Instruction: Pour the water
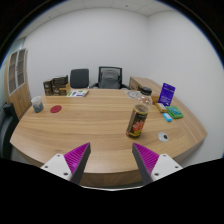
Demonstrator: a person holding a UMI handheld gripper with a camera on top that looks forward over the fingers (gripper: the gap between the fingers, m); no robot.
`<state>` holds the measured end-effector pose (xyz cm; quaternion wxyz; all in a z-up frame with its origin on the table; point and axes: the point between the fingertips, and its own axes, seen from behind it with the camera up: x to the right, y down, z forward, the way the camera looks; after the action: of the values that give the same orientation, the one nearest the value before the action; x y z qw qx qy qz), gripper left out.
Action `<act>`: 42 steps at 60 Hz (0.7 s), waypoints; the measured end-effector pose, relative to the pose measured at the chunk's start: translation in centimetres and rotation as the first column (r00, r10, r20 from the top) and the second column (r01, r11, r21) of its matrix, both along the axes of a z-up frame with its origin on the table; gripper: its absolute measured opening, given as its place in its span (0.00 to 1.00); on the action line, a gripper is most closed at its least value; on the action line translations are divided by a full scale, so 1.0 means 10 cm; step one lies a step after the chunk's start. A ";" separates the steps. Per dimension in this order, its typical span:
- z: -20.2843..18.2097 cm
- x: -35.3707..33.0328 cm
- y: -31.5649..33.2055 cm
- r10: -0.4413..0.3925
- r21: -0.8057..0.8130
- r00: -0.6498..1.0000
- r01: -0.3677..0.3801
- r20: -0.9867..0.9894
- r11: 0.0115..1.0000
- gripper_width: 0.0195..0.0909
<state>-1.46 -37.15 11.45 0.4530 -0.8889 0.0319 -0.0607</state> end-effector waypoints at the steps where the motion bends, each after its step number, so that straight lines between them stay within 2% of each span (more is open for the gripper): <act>1: -0.02 0.10 0.06 -0.002 0.007 1.000 0.002 0.002 1.000 0.93; 13: -0.33 0.95 0.81 -0.011 0.045 1.000 0.012 -0.021 0.999 0.93; 26: -0.47 1.24 1.56 0.028 0.124 0.998 -0.022 -0.048 0.992 0.91; 29: -0.48 1.21 1.67 0.036 0.140 0.998 -0.029 -0.047 0.990 0.83; 37: -0.48 1.33 1.87 0.053 0.190 0.998 -0.046 -0.032 0.981 0.50; 42: -0.44 1.27 1.88 0.045 0.218 0.998 -0.035 -0.041 0.975 0.43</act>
<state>11.27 -18.35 7.00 0.5477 -0.8357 0.0308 -0.0276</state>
